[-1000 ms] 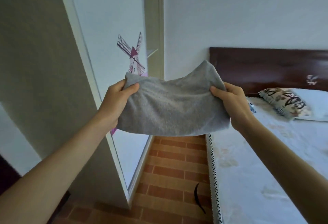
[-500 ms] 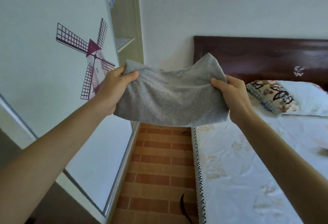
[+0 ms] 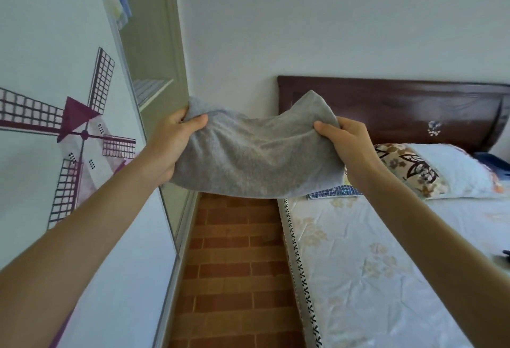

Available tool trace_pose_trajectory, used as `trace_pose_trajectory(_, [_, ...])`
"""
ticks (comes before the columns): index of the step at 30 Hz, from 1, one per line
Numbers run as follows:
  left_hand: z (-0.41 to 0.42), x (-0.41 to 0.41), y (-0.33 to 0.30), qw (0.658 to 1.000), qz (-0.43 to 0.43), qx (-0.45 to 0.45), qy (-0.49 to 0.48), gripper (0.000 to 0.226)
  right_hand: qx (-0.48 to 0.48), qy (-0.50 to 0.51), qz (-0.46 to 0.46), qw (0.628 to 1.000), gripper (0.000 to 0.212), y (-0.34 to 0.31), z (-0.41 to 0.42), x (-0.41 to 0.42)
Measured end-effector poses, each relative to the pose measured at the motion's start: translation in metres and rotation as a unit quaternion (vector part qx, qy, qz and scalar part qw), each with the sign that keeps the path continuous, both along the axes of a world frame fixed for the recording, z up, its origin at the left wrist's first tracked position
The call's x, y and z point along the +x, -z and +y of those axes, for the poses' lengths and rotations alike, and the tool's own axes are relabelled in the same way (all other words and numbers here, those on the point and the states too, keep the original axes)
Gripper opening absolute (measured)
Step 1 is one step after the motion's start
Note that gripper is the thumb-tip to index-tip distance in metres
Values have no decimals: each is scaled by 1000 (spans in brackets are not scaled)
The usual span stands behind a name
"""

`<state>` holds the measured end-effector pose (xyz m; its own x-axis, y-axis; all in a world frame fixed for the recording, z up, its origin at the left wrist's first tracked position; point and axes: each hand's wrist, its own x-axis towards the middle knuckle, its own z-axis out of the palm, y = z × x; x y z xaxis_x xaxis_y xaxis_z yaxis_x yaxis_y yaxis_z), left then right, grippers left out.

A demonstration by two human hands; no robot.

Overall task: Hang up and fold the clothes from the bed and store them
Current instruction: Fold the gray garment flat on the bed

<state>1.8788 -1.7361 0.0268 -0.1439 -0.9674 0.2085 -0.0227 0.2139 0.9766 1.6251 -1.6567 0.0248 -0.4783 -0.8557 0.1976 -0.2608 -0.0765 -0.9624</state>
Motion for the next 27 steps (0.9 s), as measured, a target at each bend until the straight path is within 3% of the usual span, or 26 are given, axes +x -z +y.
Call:
trace_pose_trajectory(4, [-57,-5,2,1000,-4,17,17,15,8,8,-19,1000,12,-3,-49,0])
trace_pose_trajectory(15, [-170,-11,14,999,-26,23,21,10,54,-14,-75,996,12,13,-175,-8])
trace_pose_trajectory(23, [-282,-60,11,1000,-23,9,-11,11,66,-41,-86,993,11,15,-294,-58])
trace_pose_trajectory(27, [-346,-97,5,1000,-15,17,-14,10,63,-61,-66,994,22,4,-362,-94])
